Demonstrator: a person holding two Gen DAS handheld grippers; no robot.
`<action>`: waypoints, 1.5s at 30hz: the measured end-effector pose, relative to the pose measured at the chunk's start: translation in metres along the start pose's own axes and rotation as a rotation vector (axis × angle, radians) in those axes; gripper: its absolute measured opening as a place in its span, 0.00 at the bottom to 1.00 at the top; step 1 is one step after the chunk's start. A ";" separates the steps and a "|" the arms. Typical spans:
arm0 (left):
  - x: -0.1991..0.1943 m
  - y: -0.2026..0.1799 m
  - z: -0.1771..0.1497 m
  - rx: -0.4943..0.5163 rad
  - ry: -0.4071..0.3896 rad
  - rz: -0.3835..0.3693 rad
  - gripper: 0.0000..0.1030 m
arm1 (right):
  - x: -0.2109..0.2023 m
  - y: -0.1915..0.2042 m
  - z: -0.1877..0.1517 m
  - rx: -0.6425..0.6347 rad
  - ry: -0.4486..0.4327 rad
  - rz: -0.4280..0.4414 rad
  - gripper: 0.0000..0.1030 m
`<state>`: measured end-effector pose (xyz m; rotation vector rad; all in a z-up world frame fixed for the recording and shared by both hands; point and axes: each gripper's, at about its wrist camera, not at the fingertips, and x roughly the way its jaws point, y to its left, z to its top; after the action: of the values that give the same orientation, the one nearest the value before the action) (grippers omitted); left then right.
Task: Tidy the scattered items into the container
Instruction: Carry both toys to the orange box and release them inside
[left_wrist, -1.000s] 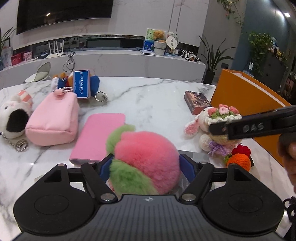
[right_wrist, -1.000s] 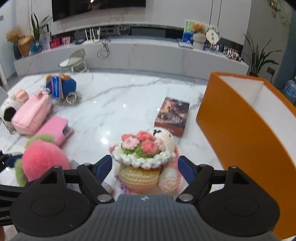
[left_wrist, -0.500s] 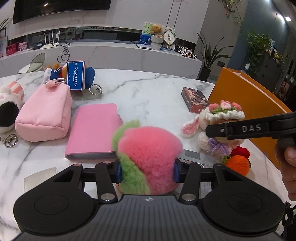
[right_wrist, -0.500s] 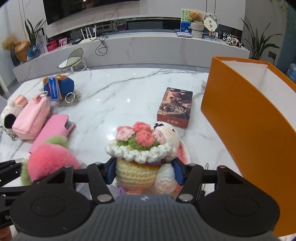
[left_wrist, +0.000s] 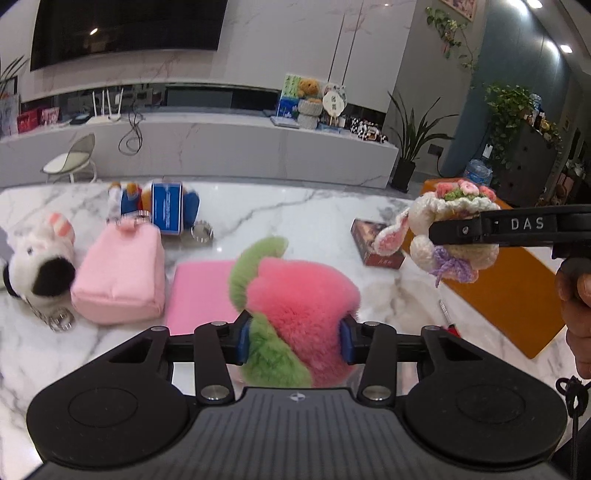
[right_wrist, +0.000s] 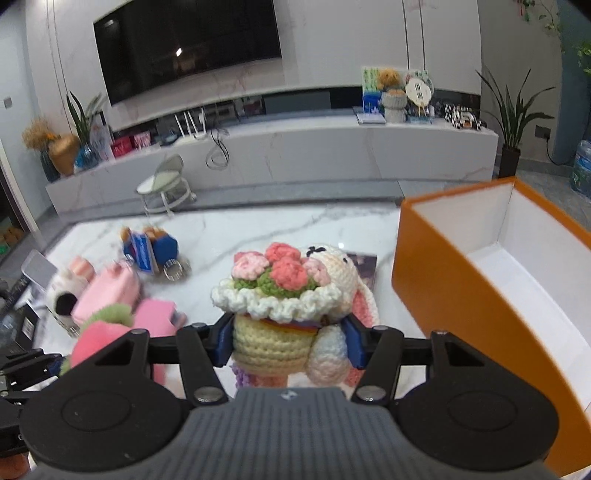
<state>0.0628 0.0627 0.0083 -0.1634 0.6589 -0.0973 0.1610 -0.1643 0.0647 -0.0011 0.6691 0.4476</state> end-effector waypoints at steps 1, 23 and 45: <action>-0.003 -0.002 0.003 0.004 -0.002 -0.001 0.49 | -0.006 -0.001 0.004 0.001 -0.015 0.006 0.58; 0.008 -0.145 0.144 0.227 -0.141 -0.074 0.48 | -0.072 -0.158 0.050 0.187 -0.258 -0.172 0.58; 0.151 -0.260 0.155 0.281 -0.012 -0.216 0.47 | -0.028 -0.232 0.050 0.273 -0.127 -0.258 0.58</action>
<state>0.2669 -0.1957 0.0855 0.0365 0.6074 -0.3945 0.2646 -0.3786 0.0884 0.1961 0.5913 0.1048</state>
